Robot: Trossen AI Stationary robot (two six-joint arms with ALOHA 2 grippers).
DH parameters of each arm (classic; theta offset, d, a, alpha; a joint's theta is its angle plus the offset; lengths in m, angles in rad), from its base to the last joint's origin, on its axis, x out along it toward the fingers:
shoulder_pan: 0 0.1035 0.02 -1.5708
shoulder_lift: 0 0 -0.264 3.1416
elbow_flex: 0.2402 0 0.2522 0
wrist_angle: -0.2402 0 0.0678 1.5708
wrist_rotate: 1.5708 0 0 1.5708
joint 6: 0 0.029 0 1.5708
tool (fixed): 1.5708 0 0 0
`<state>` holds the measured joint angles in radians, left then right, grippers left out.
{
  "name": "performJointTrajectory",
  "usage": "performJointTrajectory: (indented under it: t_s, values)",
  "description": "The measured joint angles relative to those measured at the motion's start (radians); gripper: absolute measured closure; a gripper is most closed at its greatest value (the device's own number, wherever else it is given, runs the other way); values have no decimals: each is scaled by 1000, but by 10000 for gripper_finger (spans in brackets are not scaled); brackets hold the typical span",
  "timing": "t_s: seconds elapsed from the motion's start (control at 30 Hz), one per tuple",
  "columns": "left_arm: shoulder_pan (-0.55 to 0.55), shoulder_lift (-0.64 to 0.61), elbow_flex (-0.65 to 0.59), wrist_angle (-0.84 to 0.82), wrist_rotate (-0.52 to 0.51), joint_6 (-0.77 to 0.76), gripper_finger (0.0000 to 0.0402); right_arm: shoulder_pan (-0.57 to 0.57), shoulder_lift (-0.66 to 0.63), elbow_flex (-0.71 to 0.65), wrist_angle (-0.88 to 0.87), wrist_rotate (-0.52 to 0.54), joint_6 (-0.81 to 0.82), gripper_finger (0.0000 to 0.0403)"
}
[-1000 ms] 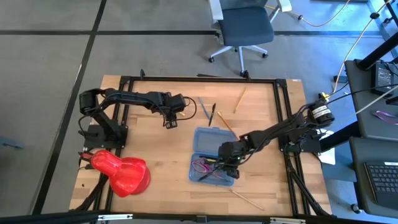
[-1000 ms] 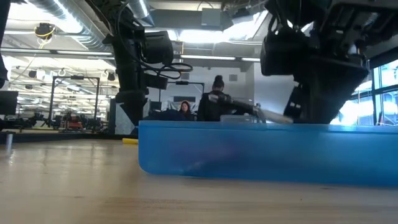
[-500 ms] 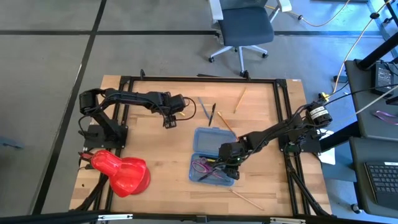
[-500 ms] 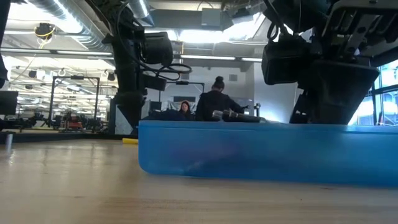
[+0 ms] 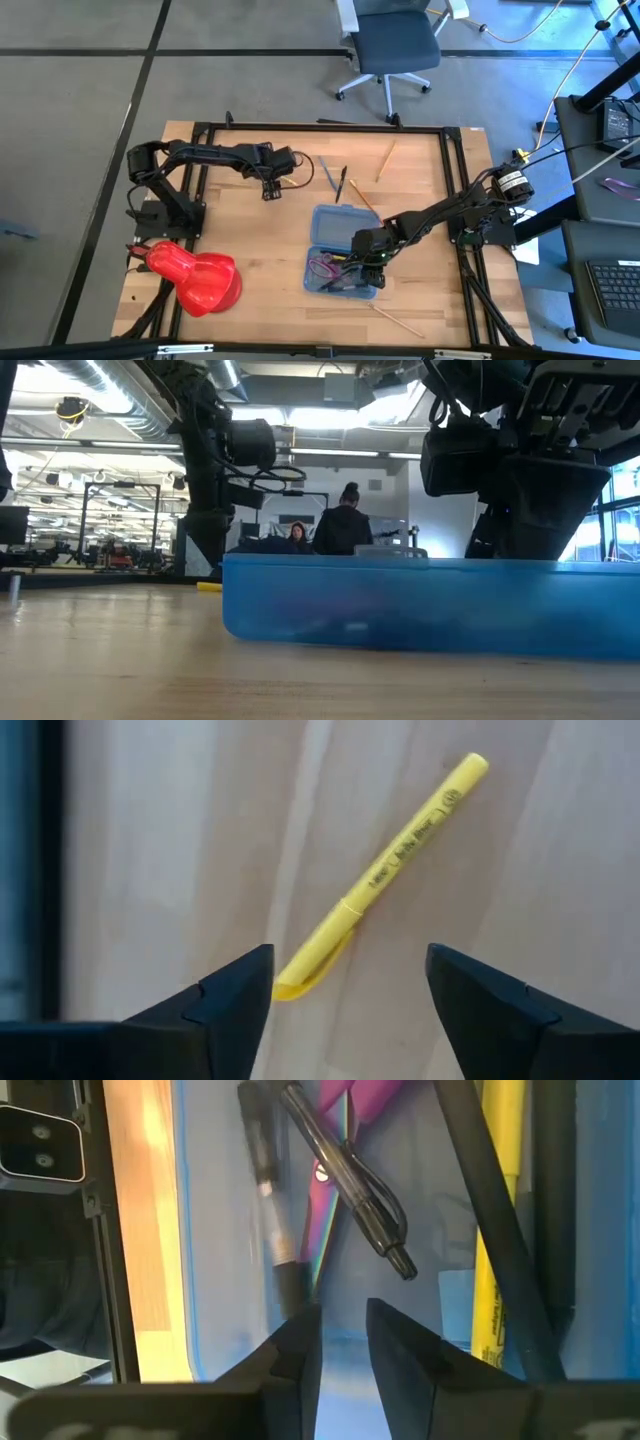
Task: Pick & place school supplies into a supply box
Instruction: Put the top left yellow pen into the blue supply box
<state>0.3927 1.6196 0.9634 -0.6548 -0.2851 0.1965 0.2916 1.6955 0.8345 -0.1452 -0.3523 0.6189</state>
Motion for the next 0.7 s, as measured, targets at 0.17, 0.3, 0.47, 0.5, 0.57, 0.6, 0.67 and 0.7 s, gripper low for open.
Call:
performJointTrajectory:
  t_s: [0.17,0.3,0.47,0.5,0.57,0.6,0.67,0.7]
  values:
    - [102,0,0,29,131,122,146,0,0,0,0,0,-2,315]
    - [158,0,0,58,175,195,146,0,0,0,-1,7,-2,315]
    - [192,0,0,52,222,264,146,-1,0,0,-1,26,-9,315]
    - [196,0,0,50,227,273,146,-1,0,0,-1,26,-21,315]
    - [201,8,1,57,236,279,146,-1,0,0,-1,27,-28,315]
    - [201,18,2,60,236,278,146,-1,0,0,-1,27,-28,315]
    - [201,37,2,54,236,268,146,-1,-1,0,-1,27,-28,315]
    - [201,52,2,60,236,267,146,-1,-1,0,-1,27,-28,315]
